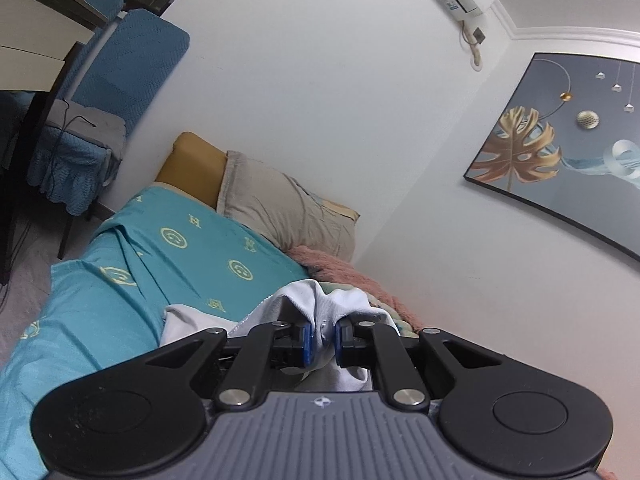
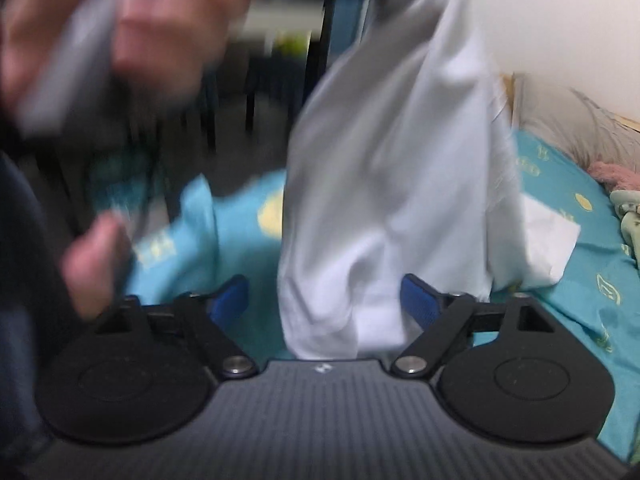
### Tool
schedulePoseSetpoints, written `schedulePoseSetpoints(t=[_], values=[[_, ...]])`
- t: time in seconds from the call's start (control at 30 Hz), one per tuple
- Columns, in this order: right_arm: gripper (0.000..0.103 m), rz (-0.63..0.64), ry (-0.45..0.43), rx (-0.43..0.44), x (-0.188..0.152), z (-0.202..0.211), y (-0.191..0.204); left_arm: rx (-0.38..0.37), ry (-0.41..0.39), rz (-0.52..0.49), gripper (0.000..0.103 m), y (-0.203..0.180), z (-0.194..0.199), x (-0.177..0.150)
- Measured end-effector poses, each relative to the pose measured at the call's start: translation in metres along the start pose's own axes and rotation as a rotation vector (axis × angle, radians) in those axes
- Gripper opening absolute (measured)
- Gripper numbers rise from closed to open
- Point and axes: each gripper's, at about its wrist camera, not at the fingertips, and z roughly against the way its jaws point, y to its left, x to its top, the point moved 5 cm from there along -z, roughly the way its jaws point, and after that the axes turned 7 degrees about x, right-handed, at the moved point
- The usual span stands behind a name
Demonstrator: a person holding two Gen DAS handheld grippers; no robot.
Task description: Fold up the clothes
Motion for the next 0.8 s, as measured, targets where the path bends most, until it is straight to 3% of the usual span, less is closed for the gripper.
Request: schedulePoseSetpoints(t=[0.07, 0.13, 0.23, 0.4, 0.5, 0.6, 0.8], values=[[0.04, -0.051, -0.001, -0.025, 0.001, 0.002, -0.014, 0.031, 0.0, -0.012, 0.011, 0.002, -0.003, -0.001], [0.022, -0.103, -0.002, -0.05, 0.002, 0.004, -0.027, 0.054, -0.002, -0.022, 0.011, 0.004, -0.004, -0.003], [0.012, -0.24, -0.08, -0.089, 0.006, 0.03, -0.064, 0.044, 0.013, -0.02, 0.011, 0.004, -0.006, -0.006], [0.009, -0.449, -0.263, -0.156, 0.014, 0.091, -0.125, -0.025, 0.084, 0.026, 0.017, 0.002, -0.017, -0.025], [0.009, -0.55, -0.309, -0.227, 0.008, 0.125, -0.164, -0.054, 0.141, 0.075, 0.018, 0.004, -0.034, -0.042], [0.009, -0.678, -0.265, -0.269, -0.009, 0.133, -0.207, -0.039, 0.199, 0.058, 0.019, 0.003, -0.065, -0.058], [0.011, -0.859, -0.088, -0.346, -0.059, 0.085, -0.259, 0.014, 0.297, -0.064, 0.041, -0.003, -0.12, -0.088]])
